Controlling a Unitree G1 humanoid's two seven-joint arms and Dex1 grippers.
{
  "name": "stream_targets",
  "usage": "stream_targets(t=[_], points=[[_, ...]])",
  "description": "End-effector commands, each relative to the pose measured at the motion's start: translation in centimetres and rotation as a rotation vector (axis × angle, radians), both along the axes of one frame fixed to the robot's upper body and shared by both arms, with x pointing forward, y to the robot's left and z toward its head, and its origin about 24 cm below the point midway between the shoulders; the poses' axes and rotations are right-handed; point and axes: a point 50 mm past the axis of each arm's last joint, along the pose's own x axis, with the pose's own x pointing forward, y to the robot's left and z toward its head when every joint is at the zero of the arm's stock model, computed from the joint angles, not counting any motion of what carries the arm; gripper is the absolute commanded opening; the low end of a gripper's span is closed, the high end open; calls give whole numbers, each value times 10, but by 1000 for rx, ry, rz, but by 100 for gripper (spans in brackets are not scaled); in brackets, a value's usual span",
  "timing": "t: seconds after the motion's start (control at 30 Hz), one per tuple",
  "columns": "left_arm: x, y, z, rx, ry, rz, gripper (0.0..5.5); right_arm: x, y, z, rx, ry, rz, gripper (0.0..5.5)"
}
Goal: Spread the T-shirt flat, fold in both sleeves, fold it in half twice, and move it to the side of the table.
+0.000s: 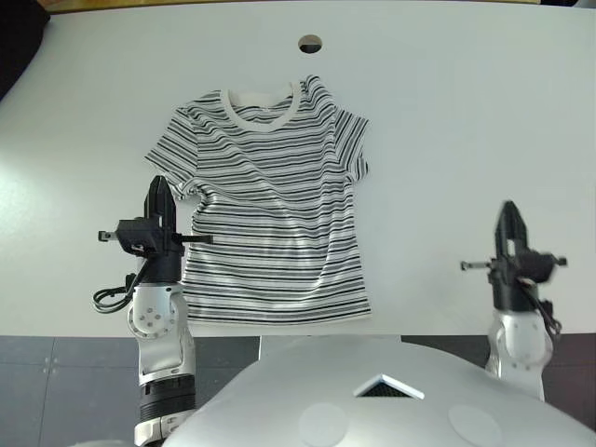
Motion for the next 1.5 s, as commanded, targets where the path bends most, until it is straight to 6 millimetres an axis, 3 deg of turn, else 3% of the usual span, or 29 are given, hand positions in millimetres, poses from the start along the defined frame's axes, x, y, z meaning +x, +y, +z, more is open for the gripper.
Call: stream_targets(t=[0.03, 0.13, 0.2, 0.3, 0.53, 0.83, 1.0, 1.17, 1.27, 1.33, 1.4, 1.5], points=[[13, -1, 0, -53, 10, -39, 11, 73, 32, 21, -84, 13, 179, 10], [29, -22, 4, -11, -13, -95, 11, 117, 64, 33, -75, 66, 336, 10], [35, -27, 4, 4, -19, -109, 11, 135, 84, 32, -95, 115, 407, 10], [41, -27, 4, 40, -20, -105, 11, 144, 104, 12, -156, 247, 496, 10], [46, -36, -5, 44, -2, -122, 11, 152, 124, -13, -200, 410, 578, 10], [52, -39, -3, 36, -22, -130, 11, 158, 104, -45, -370, 610, 501, 10], [52, -38, -1, 37, -32, -128, 11, 158, 69, -49, -481, 683, 431, 10], [52, -36, 0, 27, -37, -118, 11, 155, 26, -49, -506, 729, 331, 10], [52, -35, 0, 26, -35, -116, 11, 151, 11, -50, -490, 740, 294, 10], [51, -34, -1, 25, -33, -115, 11, 153, 11, -46, -457, 700, 276, 10], [51, -33, -3, 24, -30, -112, 11, 160, 20, -31, -413, 554, 280, 10], [51, -31, -4, 24, -29, -111, 11, 157, 57, 18, -297, 164, 446, 10]])
